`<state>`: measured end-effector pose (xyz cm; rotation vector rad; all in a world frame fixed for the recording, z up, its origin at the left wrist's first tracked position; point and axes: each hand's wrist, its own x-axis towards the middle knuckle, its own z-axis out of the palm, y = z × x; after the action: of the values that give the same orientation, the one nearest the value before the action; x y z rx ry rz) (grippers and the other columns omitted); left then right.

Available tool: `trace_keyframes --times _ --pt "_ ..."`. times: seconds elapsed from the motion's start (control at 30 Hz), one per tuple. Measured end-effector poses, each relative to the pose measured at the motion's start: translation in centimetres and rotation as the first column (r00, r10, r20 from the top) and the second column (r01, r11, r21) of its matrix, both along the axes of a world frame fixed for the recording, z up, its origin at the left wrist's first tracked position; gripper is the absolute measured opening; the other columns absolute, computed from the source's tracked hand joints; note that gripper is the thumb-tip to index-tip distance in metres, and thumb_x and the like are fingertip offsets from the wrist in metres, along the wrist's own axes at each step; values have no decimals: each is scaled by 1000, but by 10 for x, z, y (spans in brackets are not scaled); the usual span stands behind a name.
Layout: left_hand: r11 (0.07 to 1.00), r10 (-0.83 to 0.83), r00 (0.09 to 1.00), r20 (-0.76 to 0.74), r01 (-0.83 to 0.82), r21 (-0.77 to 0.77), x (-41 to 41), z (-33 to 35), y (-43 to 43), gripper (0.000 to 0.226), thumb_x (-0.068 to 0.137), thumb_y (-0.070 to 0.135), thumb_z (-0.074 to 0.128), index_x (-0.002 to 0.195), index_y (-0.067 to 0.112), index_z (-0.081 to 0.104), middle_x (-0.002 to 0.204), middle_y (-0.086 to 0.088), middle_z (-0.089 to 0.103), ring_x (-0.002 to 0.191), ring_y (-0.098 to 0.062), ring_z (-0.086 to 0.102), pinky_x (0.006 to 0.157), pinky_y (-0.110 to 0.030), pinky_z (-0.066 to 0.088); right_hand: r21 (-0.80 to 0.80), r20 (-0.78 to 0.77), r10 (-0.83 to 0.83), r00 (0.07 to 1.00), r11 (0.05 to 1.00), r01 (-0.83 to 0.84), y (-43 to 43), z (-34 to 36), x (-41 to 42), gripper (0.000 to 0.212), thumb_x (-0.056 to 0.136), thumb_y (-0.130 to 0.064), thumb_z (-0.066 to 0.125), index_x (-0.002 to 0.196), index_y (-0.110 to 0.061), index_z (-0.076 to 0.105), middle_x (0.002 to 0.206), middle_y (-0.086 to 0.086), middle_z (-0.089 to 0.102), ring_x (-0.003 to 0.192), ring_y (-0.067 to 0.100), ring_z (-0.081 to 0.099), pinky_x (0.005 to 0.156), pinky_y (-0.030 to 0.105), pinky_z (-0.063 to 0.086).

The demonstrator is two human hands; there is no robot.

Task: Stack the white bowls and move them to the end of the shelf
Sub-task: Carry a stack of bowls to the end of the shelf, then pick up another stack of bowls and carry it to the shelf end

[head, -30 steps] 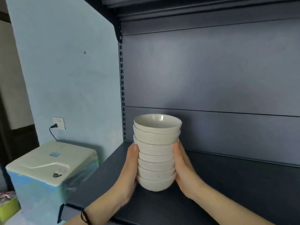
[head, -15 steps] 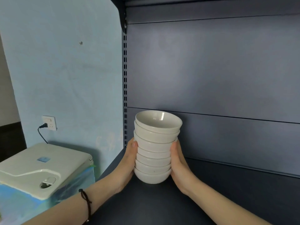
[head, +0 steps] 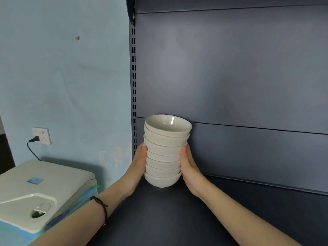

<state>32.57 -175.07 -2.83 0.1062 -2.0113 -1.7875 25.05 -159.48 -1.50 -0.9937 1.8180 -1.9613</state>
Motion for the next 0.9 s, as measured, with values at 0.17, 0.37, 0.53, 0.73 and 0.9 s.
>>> trace_keyframes --times 0.17,0.37,0.53,0.73,0.9 --pt "998 3 1000 21 -1 -71 -3 1 -6 76 72 89 26 133 45 40 129 27 54 121 10 50 106 -24 38 11 -1 -4 1000 1000 4 1 1 -3 90 69 -80 40 150 -49 17 148 -24 39 132 -4 40 111 27 33" --pt "981 82 996 21 -77 -178 1 6 -20 64 85 77 30 135 37 31 140 10 45 128 -6 46 108 -30 39 58 -16 -26 1000 998 27 16 0 2 75 82 -68 44 150 -50 19 151 -22 38 136 -1 38 113 31 36" --pt "883 469 882 -57 -468 25 25 8 -1 37 103 33 42 137 20 37 132 -3 46 118 -27 52 94 -35 39 184 13 -181 983 967 176 75 -12 5 42 96 -50 49 137 -44 38 122 -15 55 118 14 57 106 36 46" --pt "758 488 763 -424 -611 -229 68 38 108 20 82 17 58 97 23 47 92 -1 52 79 -17 50 67 -20 40 175 17 -407 913 901 398 199 -2 13 9 97 -20 59 93 -19 66 85 3 71 76 14 66 72 24 49" --pt "548 23 951 -307 -269 -792 48 39 268 21 79 38 48 90 23 59 83 7 58 74 -13 55 72 -31 45 255 -151 -576 803 763 595 344 5 41 16 92 -10 63 78 -18 65 72 0 67 68 14 62 61 19 47"
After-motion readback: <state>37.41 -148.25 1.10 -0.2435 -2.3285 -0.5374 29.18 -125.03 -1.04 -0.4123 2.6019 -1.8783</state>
